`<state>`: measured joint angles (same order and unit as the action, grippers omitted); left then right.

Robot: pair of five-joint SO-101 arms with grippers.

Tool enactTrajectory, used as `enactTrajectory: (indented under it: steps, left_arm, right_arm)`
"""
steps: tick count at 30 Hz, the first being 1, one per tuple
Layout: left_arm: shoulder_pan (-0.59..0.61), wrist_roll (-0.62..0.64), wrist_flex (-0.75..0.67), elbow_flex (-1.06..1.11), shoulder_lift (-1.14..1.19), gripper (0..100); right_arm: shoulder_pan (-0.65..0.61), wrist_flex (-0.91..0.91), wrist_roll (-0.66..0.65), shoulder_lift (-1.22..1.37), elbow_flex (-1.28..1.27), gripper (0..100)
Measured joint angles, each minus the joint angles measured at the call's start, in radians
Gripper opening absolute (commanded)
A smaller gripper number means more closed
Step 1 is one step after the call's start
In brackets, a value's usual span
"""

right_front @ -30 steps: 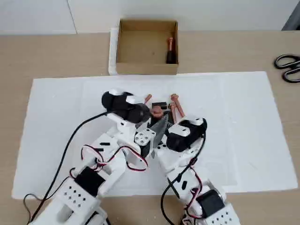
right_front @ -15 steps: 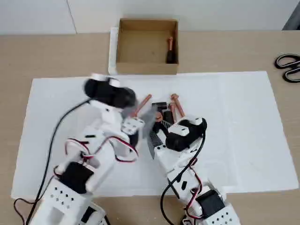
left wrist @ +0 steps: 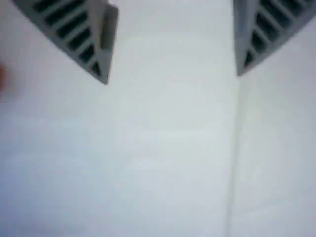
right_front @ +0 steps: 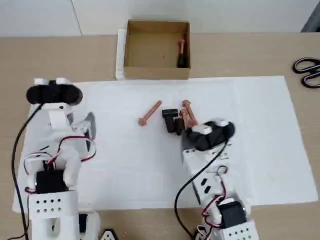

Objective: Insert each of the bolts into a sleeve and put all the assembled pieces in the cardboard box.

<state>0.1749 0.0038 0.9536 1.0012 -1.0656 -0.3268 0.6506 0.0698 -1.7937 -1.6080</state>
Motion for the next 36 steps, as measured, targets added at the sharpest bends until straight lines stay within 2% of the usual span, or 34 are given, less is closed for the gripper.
enactTrajectory:
  steps: [6,11,21,29,36]
  left_arm:
    - [0.026,-0.054,0.008,0.068,0.000,16]
    - [0.026,-0.058,0.008,0.083,0.000,16]
    - [0.026,-0.058,0.008,0.083,0.000,16]
    - [0.026,-0.061,0.009,0.086,0.000,16]
    - [0.026,-0.061,0.009,0.118,0.000,16]
  right_arm:
    - [0.051,0.000,-0.025,0.095,0.226,0.4]
    - [0.049,-0.028,-0.025,0.347,0.465,0.4]
    - [0.049,-0.186,-0.025,1.180,1.109,0.4]
    - [0.049,-0.192,-0.025,1.852,1.646,0.4]
    - [0.049,-0.198,-0.025,2.291,2.002,0.7]
